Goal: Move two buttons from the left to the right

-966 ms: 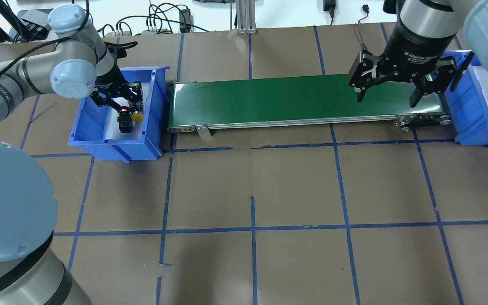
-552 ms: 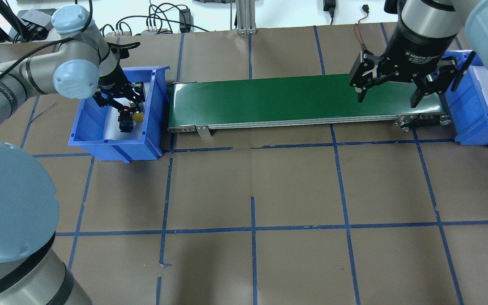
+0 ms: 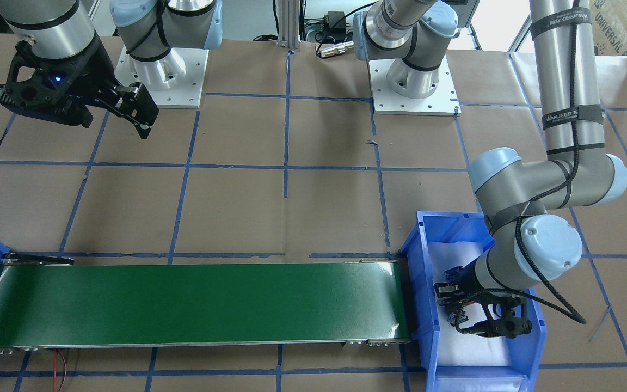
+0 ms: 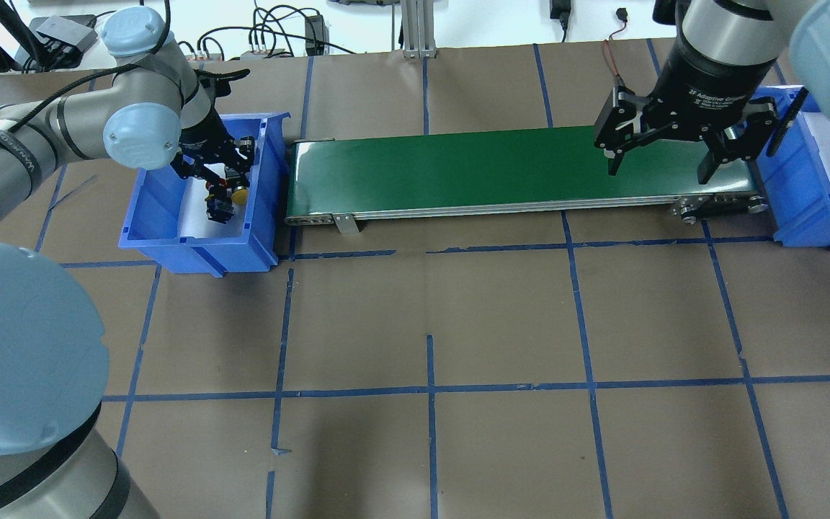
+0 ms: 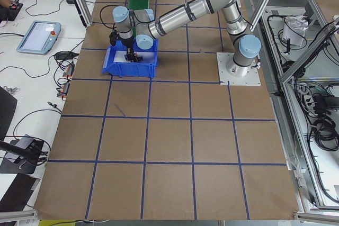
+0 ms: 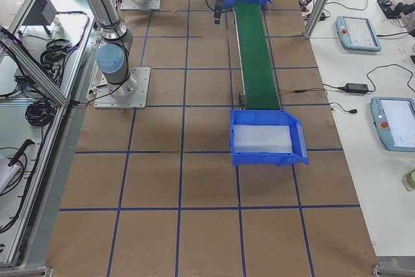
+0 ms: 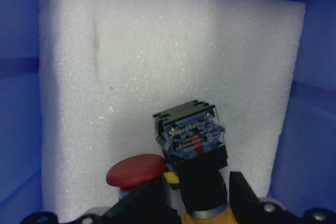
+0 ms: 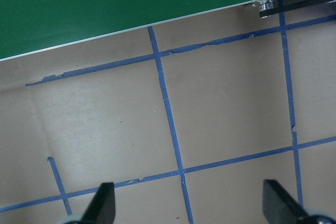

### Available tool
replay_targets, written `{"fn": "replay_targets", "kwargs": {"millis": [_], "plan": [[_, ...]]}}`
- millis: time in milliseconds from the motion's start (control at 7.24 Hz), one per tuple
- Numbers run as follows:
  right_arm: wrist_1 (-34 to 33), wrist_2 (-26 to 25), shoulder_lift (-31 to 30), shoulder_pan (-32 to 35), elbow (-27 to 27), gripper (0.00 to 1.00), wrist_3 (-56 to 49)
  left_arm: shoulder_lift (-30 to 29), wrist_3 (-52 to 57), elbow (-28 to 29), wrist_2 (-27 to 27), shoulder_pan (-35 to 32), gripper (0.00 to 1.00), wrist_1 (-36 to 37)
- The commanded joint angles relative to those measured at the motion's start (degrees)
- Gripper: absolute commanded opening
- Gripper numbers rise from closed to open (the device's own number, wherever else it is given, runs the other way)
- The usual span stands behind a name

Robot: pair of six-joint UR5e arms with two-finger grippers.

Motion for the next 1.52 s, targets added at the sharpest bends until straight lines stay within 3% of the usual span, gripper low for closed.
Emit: {"fn": "replay_targets", "kwargs": {"millis": [0,414,690,828,1380], "plan": [[-0.09,0.0,0.27,0.0,0.0,1.0,-0.02,-0.06,0.38,-0.02,-0.2,-0.05,0.61,0.85],[-0.01,0.0,0.01,0.0,-0.09,1.0,0.06,-0.59,0.65,-0.46,-0.11,-0.22,0.62,1.64],[-0.27,0.09,0.01,0.0,-0.09,1.0,0.06,-0.59,0.65,-0.9,-0.2,0.04,0.69,2.08],[-0.01,0.0,0.01,-0.09,-0.09,1.0,0.06,-0.59,0.65,-0.98,-0.2,0.13,0.79,2.08],[-0.27,0.09,-0.16,-0.09,-0.09,1.0,-0.03,-0.07,0.82,-0.46,0.5,0.13,0.94,1.73]]}}
